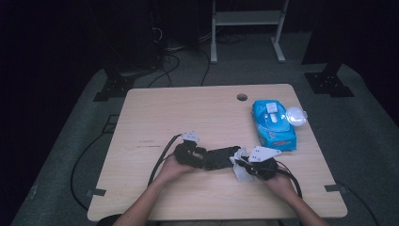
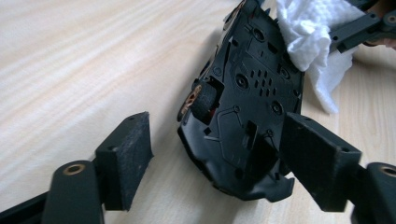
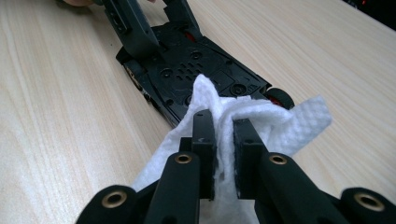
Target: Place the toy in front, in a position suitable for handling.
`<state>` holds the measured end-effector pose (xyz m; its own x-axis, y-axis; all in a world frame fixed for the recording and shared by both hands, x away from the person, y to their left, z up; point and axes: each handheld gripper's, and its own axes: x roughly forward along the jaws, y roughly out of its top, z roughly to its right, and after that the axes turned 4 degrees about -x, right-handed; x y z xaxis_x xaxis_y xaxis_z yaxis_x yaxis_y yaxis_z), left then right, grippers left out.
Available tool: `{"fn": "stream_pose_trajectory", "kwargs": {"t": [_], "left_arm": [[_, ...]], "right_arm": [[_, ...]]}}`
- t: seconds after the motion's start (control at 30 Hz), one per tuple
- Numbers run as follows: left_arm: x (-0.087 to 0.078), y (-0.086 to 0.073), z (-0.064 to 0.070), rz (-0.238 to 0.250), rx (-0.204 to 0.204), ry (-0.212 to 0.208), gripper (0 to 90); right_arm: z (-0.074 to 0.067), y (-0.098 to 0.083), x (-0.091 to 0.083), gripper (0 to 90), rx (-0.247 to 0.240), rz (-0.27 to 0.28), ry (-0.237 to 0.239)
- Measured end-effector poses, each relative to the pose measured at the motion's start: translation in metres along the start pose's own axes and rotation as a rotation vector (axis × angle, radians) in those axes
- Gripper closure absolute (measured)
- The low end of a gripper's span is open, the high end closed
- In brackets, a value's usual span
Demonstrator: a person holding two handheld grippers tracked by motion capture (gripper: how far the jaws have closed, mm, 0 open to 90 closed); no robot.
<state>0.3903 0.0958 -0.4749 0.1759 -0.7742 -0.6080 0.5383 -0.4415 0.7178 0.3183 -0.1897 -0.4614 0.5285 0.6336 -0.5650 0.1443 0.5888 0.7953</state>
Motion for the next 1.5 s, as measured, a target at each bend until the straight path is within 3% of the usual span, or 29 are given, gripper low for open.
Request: {"fn": "stream_pose_trajectory", "kwargs": {"t": [0.07, 0.2, 0.4, 0.43, 0.5, 0.63, 0.73, 0.83, 0.93, 1.1, 1.2, 1.3, 1.33, 1.37, 1.4, 1.5], "left_arm": [[0.001, 0.0, 0.002, 0.005, -0.001, -0.024, 32.7], [0.002, 0.0, 0.004, -0.002, 0.008, -0.028, 33.2], [-0.001, 0.0, 0.022, 0.018, 0.152, 0.084, 33.1], [-0.002, 0.0, 0.023, 0.018, 0.155, 0.086, 33.4], [-0.002, -0.001, 0.02, 0.014, 0.124, 0.07, 34.8], [0.0, -0.002, 0.008, -0.011, -0.019, -0.008, 34.2], [0.001, -0.003, 0.006, -0.01, -0.071, -0.028, 35.1], [0.0, -0.003, 0.007, -0.012, -0.063, -0.016, 36.1], [0.0, -0.004, 0.01, -0.001, -0.035, 0.002, 36.3], [0.0, -0.003, 0.021, 0.022, 0.05, 0.077, 36.2], [0.0, -0.004, 0.024, 0.032, 0.076, 0.088, 36.2], [0.0, -0.005, 0.029, 0.039, 0.113, 0.109, 36.3], [0.001, -0.005, 0.032, 0.045, 0.144, 0.123, 36.4], [0.001, -0.005, 0.032, 0.045, 0.144, 0.123, 36.5], [0.0, -0.005, 0.034, 0.044, 0.16, 0.13, 36.5], [0.0, -0.006, 0.039, 0.048, 0.215, 0.162, 36.6]], "right_arm": [[-0.001, -0.001, 0.0, 81.7, -0.012, 0.005, -0.005], [-0.004, -0.002, -0.001, 81.7, -0.028, 0.008, -0.011], [-0.004, -0.003, -0.003, 81.7, -0.027, 0.012, -0.005], [-0.004, -0.003, -0.003, 81.7, -0.03, 0.012, -0.006], [-0.005, -0.004, -0.003, 81.7, -0.034, 0.016, -0.004], [-0.006, -0.005, -0.003, 81.7, -0.054, 0.022, -0.009], [-0.007, -0.005, -0.003, 81.7, -0.063, 0.022, -0.015], [-0.007, -0.004, -0.003, 81.6, -0.067, 0.018, -0.017], [-0.005, -0.004, -0.004, 81.5, -0.057, 0.013, -0.004], [0.002, -0.001, -0.005, 81.2, -0.039, -0.017, 0.039], [0.004, 0.002, -0.006, 81.0, -0.033, -0.04, 0.057], [0.01, 0.006, -0.009, 80.6, 0.028, -0.071, 0.097], [0.012, 0.006, -0.01, 80.7, 0.047, -0.076, 0.108], [0.012, 0.006, -0.01, 80.7, 0.047, -0.076, 0.108], [0.015, 0.005, -0.013, 80.8, 0.098, -0.086, 0.131], [0.015, 0.003, -0.016, 81.0, 0.118, -0.087, 0.145]]}}
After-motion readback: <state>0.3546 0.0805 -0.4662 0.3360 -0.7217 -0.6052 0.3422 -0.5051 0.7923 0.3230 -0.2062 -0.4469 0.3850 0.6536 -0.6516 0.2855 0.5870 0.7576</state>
